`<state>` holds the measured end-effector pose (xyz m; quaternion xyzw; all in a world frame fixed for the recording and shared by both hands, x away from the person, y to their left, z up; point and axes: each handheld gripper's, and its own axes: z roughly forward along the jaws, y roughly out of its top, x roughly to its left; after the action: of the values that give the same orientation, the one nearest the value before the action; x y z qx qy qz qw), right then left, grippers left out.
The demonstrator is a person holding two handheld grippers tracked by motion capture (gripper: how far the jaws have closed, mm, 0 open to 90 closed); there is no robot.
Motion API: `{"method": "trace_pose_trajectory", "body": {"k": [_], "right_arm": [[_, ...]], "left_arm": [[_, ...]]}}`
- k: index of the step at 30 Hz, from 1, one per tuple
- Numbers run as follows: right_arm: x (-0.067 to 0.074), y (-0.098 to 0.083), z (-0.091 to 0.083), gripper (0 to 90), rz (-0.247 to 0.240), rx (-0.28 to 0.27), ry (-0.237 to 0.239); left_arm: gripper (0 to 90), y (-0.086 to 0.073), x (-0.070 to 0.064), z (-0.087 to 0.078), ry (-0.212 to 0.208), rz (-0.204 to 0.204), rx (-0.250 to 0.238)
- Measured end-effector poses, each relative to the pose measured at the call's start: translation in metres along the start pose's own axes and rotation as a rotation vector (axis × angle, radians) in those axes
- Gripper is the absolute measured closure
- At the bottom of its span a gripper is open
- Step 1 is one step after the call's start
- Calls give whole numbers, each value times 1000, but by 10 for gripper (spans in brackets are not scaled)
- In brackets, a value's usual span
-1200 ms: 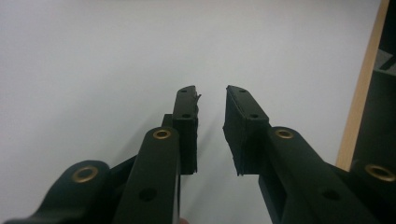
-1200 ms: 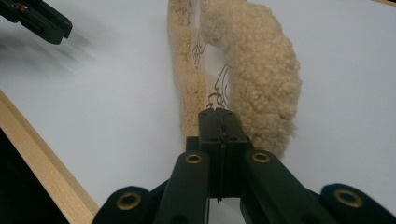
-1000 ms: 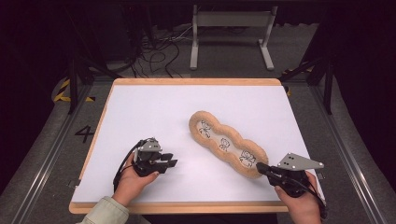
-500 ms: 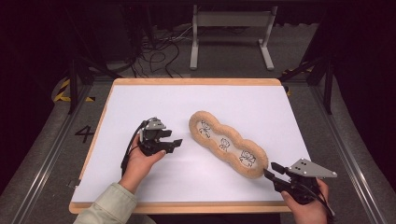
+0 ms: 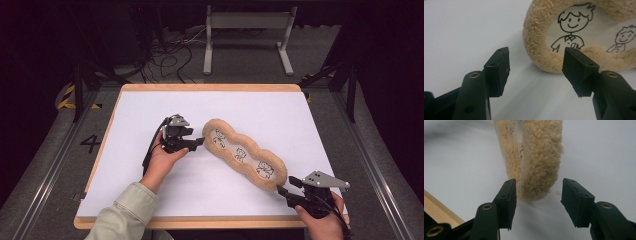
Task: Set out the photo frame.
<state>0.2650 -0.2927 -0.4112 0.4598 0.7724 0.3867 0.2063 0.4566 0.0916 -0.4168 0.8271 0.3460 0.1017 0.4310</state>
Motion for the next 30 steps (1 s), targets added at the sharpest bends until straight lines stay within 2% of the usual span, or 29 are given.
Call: {"method": "trace_pose_trajectory", "body": {"k": [3,4,8,15,17,19,21,23,26,29,30], "right_arm": [[-1,-2,1,464,11,1,6],[-1,-2,1,464,15,3,6],[-2,-5,1,465,27,6,13],[-2,-7,2,473,34,1,24],[-2,-7,2,473,32,-1,28],[-1,-7,3,473,30,-3,39],[-1,-7,3,474,30,-4,43],[-1,-7,4,481,29,-7,46],[-2,-7,4,510,41,-5,56],[-3,-8,6,528,46,3,68],[-3,-8,6,530,47,5,73]], "left_arm": [[384,5,3,10,-27,1,-9],[375,5,4,14,-25,-4,-33],[350,3,9,27,-57,-14,-59],[343,0,11,44,-90,-20,-62],[356,-2,14,47,-115,-41,-59],[371,-4,17,52,-156,-88,-64],[413,-5,19,54,-172,-101,-68],[530,-6,20,54,-178,-102,-66],[647,-5,20,49,-152,-74,-59],[668,-5,18,48,-146,-81,-48],[670,-5,18,48,-143,-72,-53]]}}
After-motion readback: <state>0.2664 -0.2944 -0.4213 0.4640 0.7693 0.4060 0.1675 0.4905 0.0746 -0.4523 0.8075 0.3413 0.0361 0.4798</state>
